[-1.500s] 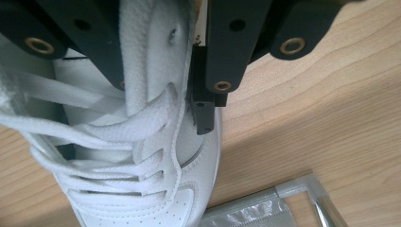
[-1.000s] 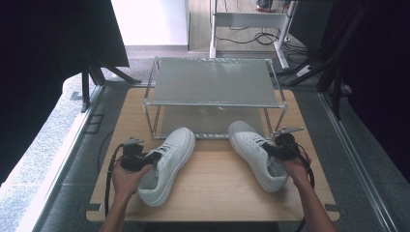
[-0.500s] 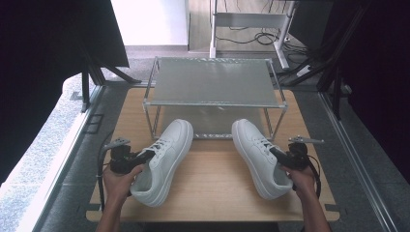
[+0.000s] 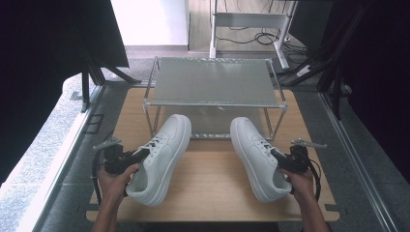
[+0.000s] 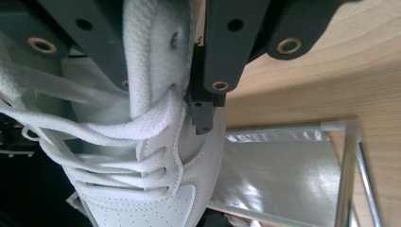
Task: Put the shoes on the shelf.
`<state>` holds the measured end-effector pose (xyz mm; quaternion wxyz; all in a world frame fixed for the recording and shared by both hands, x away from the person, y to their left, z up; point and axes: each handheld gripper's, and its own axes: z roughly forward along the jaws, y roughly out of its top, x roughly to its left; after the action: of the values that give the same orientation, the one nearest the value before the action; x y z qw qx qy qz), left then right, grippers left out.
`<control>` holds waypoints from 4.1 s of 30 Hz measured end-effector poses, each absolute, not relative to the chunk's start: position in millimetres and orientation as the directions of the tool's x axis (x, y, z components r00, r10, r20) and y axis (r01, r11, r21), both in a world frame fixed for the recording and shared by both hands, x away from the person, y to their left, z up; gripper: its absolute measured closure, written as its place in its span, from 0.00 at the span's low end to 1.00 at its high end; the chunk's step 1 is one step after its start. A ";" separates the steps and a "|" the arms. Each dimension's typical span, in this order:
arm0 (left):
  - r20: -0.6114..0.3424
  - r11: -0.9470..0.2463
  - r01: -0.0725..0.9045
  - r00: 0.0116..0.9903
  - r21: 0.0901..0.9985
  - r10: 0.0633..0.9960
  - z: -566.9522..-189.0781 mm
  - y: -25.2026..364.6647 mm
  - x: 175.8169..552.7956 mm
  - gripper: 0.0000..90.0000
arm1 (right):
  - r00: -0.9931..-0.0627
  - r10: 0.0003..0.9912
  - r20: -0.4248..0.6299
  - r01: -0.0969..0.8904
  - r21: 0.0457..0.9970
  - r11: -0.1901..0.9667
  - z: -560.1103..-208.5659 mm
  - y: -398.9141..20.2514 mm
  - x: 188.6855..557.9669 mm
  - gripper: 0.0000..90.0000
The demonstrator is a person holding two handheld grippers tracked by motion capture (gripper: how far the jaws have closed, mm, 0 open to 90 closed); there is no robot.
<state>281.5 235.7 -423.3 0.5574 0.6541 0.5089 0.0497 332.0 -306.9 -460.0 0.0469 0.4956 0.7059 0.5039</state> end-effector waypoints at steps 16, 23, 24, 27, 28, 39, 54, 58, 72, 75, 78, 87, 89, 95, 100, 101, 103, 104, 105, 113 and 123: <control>-0.496 0.148 0.581 0.502 0.800 0.709 -415.8 233.0 277.1 0.93 | -0.548 0.694 0.466 0.613 0.789 -0.045 -440.6 -304.1 323.6 0.96; -0.512 0.165 0.572 0.523 0.804 0.681 -412.2 232.8 276.8 0.93 | -0.554 0.672 0.492 0.601 0.794 -0.085 -434.8 -304.9 322.4 0.96; -0.513 0.167 0.571 0.524 0.804 0.680 -411.8 232.4 276.8 0.93 | -0.554 0.672 0.492 0.601 0.794 -0.085 -434.8 -304.9 322.4 0.96; -0.508 0.166 0.564 0.531 0.809 0.678 -408.7 231.1 276.5 0.93 | -0.567 0.665 0.486 0.595 0.800 -0.076 -431.0 -303.7 323.2 0.96; -0.508 0.166 0.562 0.532 0.810 0.677 -407.7 230.8 276.5 0.93 | -0.572 0.665 0.480 0.590 0.804 -0.073 -429.1 -303.1 323.6 0.96; -0.497 0.175 0.520 0.582 0.836 0.644 -376.7 220.9 288.7 0.93 | -0.609 0.637 0.472 0.542 0.834 -0.100 -403.0 -297.4 328.0 0.96; -0.457 0.152 0.474 0.635 0.867 0.623 -327.3 198.4 319.4 0.93 | -0.648 0.632 0.424 0.475 0.874 -0.100 -344.1 -288.2 338.7 0.96; -0.443 0.144 0.463 0.640 0.874 0.627 -314.9 193.2 328.8 0.93 | -0.646 0.642 0.414 0.464 0.880 -0.100 -326.9 -287.6 346.2 0.96; -0.462 0.165 0.470 0.637 0.867 0.618 -286.1 180.5 360.0 0.93 | -0.624 0.668 0.405 0.461 0.881 -0.103 -293.4 -279.9 375.4 0.96; -0.472 0.189 0.467 0.621 0.864 0.626 -283.9 180.0 365.8 0.93 | -0.609 0.680 0.407 0.463 0.879 -0.112 -288.3 -278.5 382.3 0.96; -0.471 0.193 0.465 0.611 0.864 0.636 -280.0 179.3 373.3 0.93 | -0.592 0.688 0.419 0.473 0.872 -0.123 -283.8 -278.0 388.6 0.96; -0.472 0.185 0.478 0.594 0.858 0.652 -273.7 171.3 393.8 0.93 | -0.552 0.720 0.422 0.484 0.864 -0.135 -276.2 -272.9 405.6 0.96; -0.474 0.186 0.481 0.591 0.857 0.653 -273.1 170.6 397.6 0.93 | -0.543 0.720 0.432 0.491 0.859 -0.145 -275.6 -272.2 408.9 0.96; -0.486 0.194 0.494 0.577 0.847 0.657 -274.1 168.4 409.8 0.93 | -0.519 0.742 0.425 0.493 0.858 -0.147 -273.4 -272.2 419.6 0.96; -0.498 0.202 0.502 0.570 0.841 0.654 -274.3 165.1 418.5 0.93 | -0.500 0.749 0.434 0.501 0.851 -0.158 -271.8 -271.5 427.5 0.96; -0.506 0.208 0.509 0.563 0.835 0.653 -275.1 163.6 423.0 0.93 | -0.489 0.756 0.435 0.504 0.849 -0.162 -271.9 -270.6 430.8 0.96; -0.513 0.214 0.514 0.556 0.831 0.654 -275.8 162.5 426.2 0.93 | -0.483 0.759 0.436 0.504 0.847 -0.165 -272.1 -269.9 432.5 0.96; -0.513 0.213 0.517 0.554 0.829 0.656 -276.2 162.1 428.1 0.93 | -0.477 0.764 0.435 0.507 0.846 -0.165 -272.5 -268.5 435.9 0.96; -0.516 0.214 0.520 0.548 0.827 0.658 -276.7 161.3 430.7 0.93 | -0.477 0.764 0.435 0.507 0.846 -0.165 -272.5 -268.5 435.9 0.96; -0.530 0.233 0.537 0.505 0.811 0.681 -278.1 156.3 448.0 0.93 | -0.449 0.789 0.419 0.520 0.841 -0.151 -270.3 -261.6 451.9 0.96; -0.522 0.238 0.543 0.460 0.806 0.718 -272.5 155.0 465.3 0.93 | -0.408 0.815 0.411 0.530 0.834 -0.155 -266.8 -250.6 469.2 0.96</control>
<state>465.3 155.0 -272.5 0.5953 0.6129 0.5143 0.0737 469.2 -250.6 -266.8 0.1307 0.5281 0.6369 0.5462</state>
